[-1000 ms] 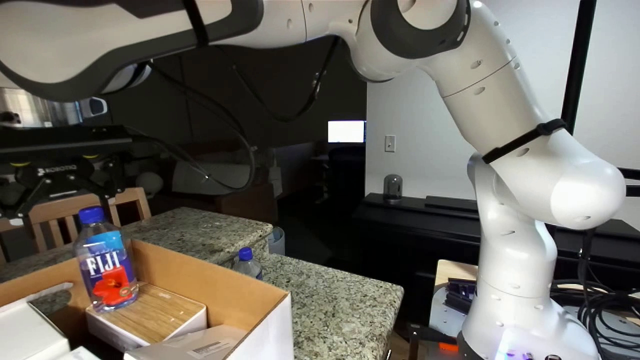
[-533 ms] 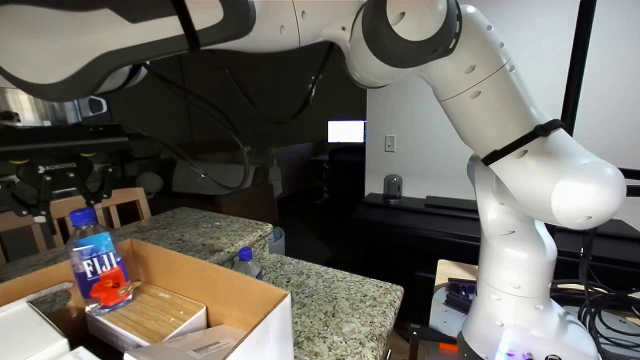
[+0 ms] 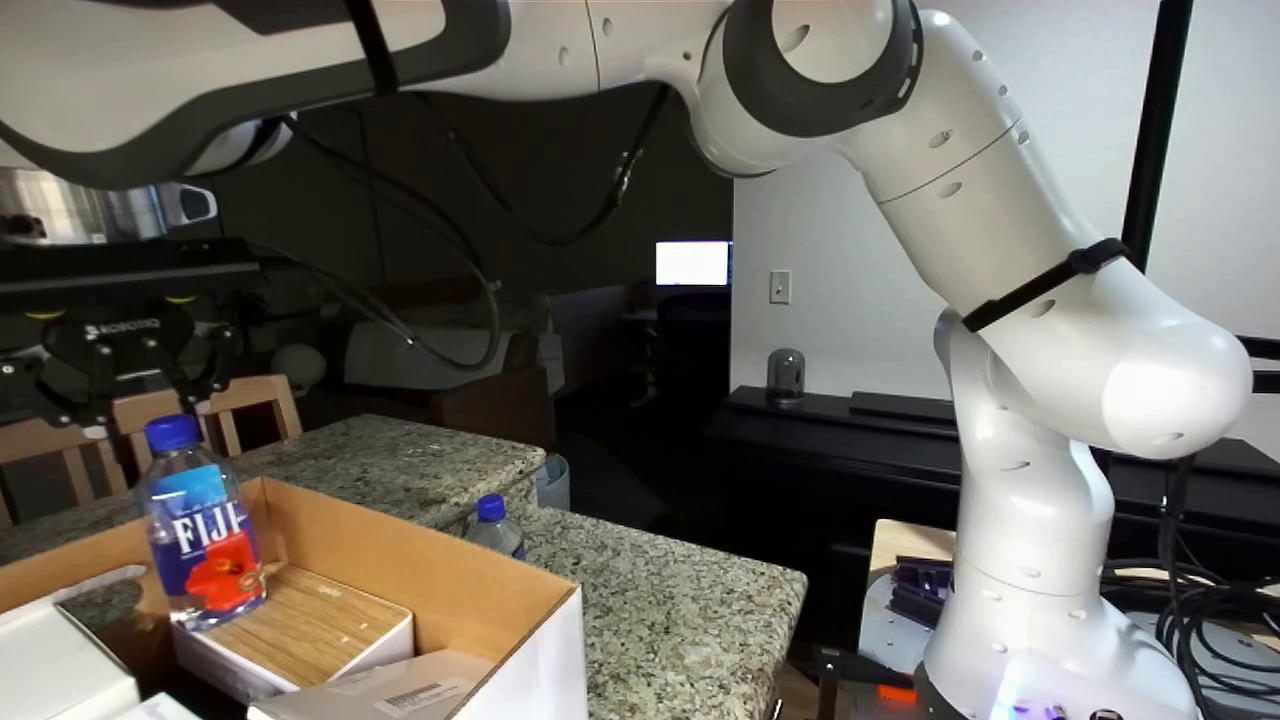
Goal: Put the bottles on the counter-top
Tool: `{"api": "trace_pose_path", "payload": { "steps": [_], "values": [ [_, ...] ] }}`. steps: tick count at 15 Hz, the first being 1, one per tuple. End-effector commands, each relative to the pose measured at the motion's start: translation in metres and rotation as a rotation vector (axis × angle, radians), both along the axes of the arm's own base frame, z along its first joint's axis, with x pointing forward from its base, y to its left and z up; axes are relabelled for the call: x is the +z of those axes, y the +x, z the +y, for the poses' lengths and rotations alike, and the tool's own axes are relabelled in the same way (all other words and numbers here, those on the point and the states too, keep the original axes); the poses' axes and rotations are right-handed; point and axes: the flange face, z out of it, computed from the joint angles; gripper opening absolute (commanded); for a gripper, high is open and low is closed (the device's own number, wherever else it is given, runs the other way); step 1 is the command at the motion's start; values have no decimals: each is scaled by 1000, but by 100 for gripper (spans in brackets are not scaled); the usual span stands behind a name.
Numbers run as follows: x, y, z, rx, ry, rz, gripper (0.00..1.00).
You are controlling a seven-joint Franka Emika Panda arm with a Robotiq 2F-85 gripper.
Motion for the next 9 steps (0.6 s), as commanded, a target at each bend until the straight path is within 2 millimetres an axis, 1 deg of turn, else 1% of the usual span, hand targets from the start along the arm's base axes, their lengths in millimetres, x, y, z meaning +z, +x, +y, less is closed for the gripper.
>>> {"api": "trace_pose_path", "payload": {
  "steps": [1, 4, 5, 6, 8, 9],
  "values": [
    [5, -2, -4, -11, 12, 40, 78],
    [6, -5, -6, -21, 19, 60, 97],
    [5, -6, -7, -25, 24, 69, 100],
    [5, -7, -8, -27, 31, 81, 66],
    [3, -8, -9, -41, 31, 99, 62],
    [3, -8, -10, -45, 33, 106, 56]
  ]
}}
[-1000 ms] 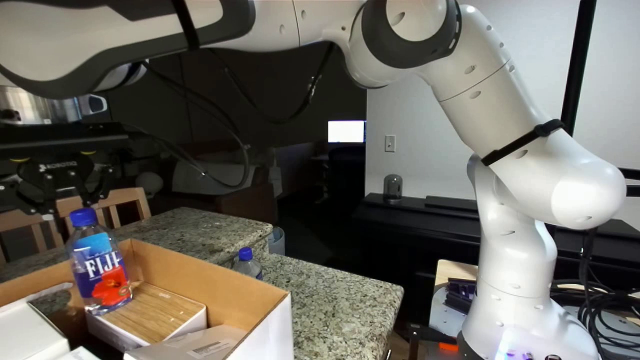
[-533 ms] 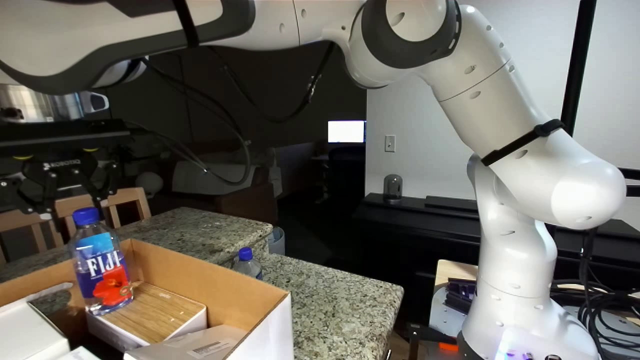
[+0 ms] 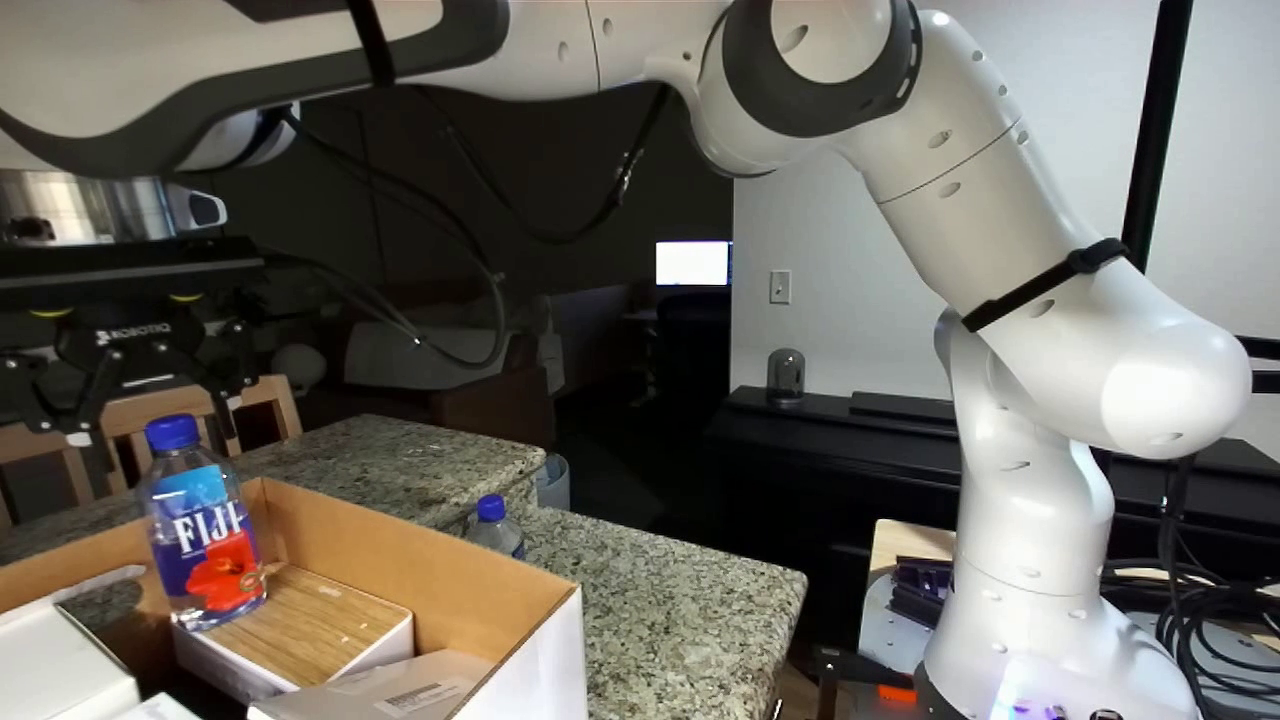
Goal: Put the bottles on the counter-top
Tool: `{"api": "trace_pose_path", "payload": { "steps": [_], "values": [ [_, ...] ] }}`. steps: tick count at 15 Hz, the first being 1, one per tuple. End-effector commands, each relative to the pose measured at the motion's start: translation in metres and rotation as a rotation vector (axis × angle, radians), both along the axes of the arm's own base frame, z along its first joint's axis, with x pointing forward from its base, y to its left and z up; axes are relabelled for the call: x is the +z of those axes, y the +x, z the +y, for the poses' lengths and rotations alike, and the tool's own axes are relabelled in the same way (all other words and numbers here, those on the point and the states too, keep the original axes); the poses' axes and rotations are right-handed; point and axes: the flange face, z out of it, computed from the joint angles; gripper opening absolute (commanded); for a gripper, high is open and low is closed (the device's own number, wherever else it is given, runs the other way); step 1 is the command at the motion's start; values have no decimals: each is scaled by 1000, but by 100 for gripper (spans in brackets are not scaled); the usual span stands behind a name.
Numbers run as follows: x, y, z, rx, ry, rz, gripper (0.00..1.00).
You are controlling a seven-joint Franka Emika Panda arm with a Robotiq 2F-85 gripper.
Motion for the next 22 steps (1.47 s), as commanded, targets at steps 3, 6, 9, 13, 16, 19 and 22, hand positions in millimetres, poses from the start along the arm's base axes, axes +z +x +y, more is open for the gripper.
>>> {"api": "trace_pose_path", "payload": {
  "steps": [3, 6, 9, 13, 16, 19, 22],
  "values": [
    [7, -5, -6, -24, 18, 49, 34],
    [12, -6, -5, -24, 17, 44, 16],
    [17, -9, -4, -26, 14, 51, 16],
    [25, -15, -5, -30, 15, 54, 16],
    [50, -26, -7, -35, 22, 16, 16],
    [96, -45, -16, -64, 42, -27, 16],
    [146, -71, -35, -134, 29, -53, 16]
  ]
}}
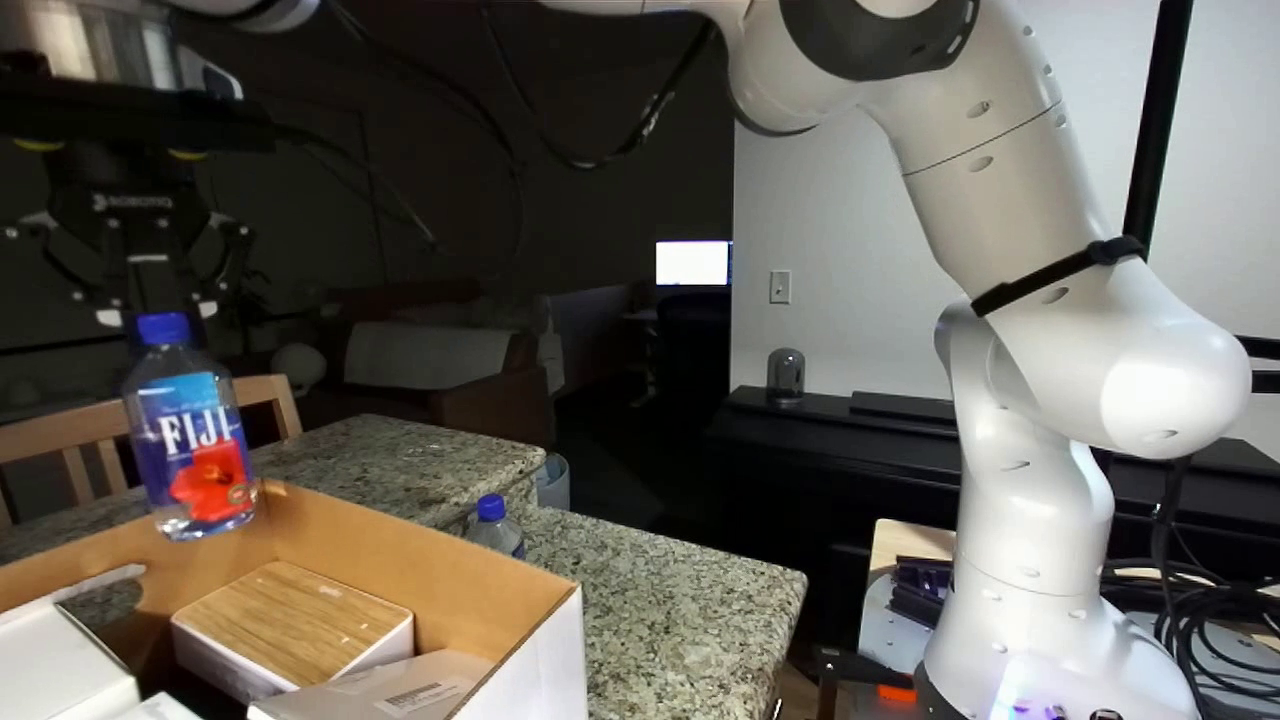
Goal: Put the bottles on the counter-top
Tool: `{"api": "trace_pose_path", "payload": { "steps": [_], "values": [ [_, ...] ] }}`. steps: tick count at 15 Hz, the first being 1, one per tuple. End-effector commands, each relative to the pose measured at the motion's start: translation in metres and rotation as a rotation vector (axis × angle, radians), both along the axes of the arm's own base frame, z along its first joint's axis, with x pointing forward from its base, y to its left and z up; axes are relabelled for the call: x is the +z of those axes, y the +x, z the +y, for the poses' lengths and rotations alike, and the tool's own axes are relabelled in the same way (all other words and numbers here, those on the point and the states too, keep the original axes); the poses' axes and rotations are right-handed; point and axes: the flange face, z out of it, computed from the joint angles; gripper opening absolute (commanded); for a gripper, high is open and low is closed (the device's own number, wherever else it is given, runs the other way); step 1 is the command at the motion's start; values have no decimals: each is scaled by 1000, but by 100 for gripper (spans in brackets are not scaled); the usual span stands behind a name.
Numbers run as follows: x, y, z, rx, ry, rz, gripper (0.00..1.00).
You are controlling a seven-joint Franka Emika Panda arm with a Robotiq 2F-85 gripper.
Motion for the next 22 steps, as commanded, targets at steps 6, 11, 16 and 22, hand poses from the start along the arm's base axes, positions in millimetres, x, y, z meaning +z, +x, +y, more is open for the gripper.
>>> {"api": "trace_pose_path", "payload": {
  "steps": [6, 11, 16, 22],
  "values": [
    [114, -100, -98, -316, -5, -34, 16],
    [112, -127, -183, -512, 11, -66, 16],
    [54, -136, -269, -660, 33, -79, 16],
    [-61, -157, -339, -749, 36, -60, 15]
  ]
}}
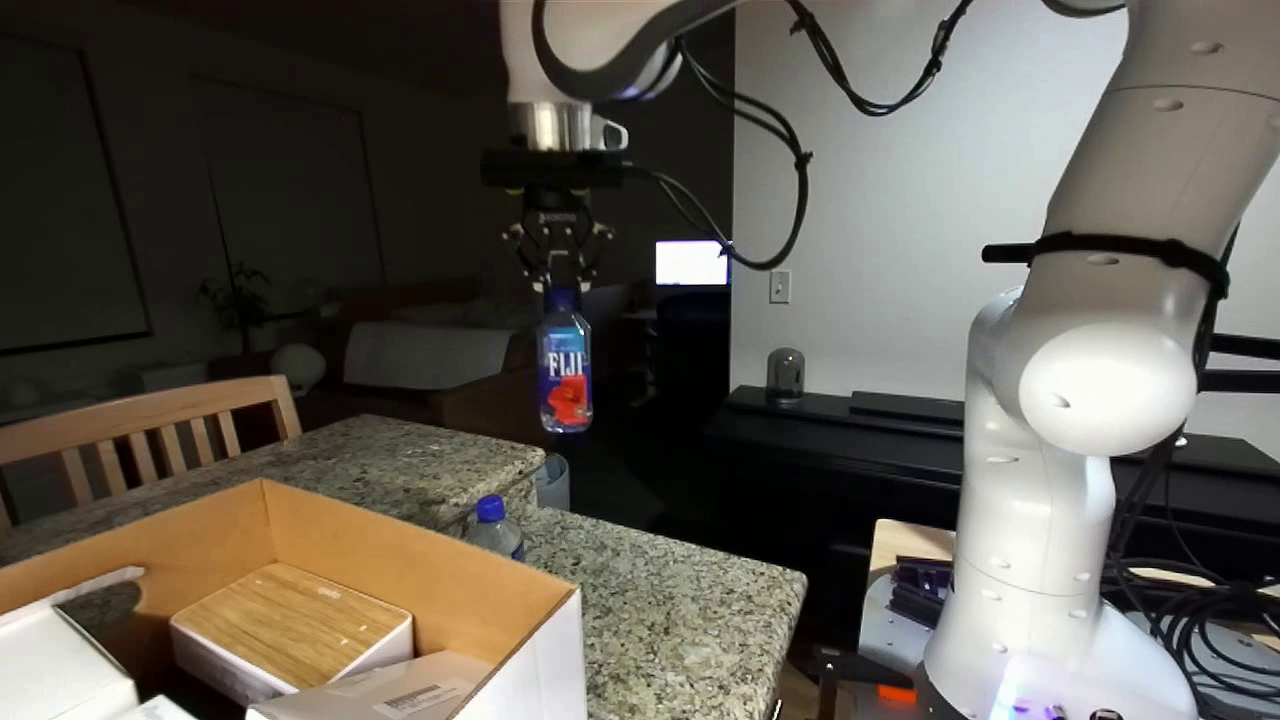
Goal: Put the bottles on the counter-top
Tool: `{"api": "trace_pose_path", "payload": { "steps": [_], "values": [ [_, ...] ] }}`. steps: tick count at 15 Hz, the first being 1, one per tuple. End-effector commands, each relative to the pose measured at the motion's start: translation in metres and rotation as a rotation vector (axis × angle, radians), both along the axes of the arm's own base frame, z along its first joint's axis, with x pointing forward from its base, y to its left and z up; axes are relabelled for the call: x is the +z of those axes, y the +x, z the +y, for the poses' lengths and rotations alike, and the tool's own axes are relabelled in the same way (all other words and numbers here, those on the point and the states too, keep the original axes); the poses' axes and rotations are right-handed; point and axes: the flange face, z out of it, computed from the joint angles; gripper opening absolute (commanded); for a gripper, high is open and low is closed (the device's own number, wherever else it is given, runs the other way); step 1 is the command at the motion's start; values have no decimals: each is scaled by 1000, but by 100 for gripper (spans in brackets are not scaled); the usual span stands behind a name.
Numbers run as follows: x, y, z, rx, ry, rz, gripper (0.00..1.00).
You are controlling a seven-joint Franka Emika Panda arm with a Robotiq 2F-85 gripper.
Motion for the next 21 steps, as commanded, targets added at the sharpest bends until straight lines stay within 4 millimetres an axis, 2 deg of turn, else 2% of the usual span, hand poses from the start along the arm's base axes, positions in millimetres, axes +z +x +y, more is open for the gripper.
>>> {"api": "trace_pose_path", "payload": {
  "steps": [1, 3, 5, 6, 11, 12, 14, 17, 19, 21],
  "values": [
    [-45, -30, -19, -46, 28, -29, 15],
    [-55, -36, -18, -44, 31, -26, 15],
    [-56, -40, -10, -17, 51, -34, 15],
    [-66, -28, -17, -24, 26, 17, 35],
    [-60, -33, -10, -17, 36, -2, 35],
    [-60, -33, -10, -17, 36, -2, 15],
    [-78, -28, 8, 0, 7, 13, 16],
    [-106, -10, 24, 17, -8, 55, 16],
    [-128, 3, 25, -12, -18, 73, 16],
    [-150, 20, 16, -70, -39, 90, 16]
  ]
}}
